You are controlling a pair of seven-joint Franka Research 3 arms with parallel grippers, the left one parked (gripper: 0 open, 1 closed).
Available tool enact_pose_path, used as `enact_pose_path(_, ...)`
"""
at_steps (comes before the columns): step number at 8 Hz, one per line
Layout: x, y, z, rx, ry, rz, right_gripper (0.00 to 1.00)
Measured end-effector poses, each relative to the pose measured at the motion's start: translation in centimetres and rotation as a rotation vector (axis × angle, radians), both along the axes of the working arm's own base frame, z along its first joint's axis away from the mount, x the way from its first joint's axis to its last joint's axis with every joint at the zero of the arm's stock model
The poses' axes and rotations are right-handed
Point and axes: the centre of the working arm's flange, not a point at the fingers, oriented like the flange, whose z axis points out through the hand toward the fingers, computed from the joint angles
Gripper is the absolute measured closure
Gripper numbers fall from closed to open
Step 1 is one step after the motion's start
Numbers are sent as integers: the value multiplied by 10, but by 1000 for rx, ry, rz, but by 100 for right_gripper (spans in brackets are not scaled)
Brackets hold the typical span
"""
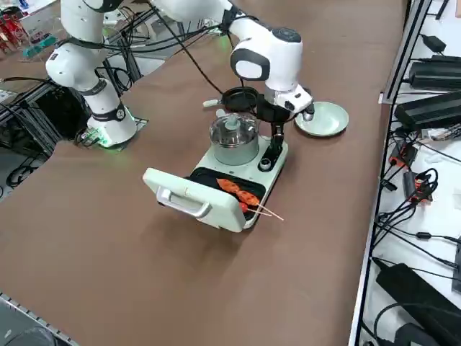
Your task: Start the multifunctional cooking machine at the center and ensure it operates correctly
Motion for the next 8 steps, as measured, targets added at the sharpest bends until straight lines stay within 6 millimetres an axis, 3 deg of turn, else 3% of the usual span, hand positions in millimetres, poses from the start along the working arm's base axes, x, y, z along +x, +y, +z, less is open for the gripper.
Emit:
enact_pose_path(3,0,0,0,5,5,113,56)
enact_pose_path(5,2,8,5,9,10,126,21)
enact_pose_path(6,9,14,20,11,1,133,4)
enact_pose_path(8,27,9,72,10,-22,62,0)
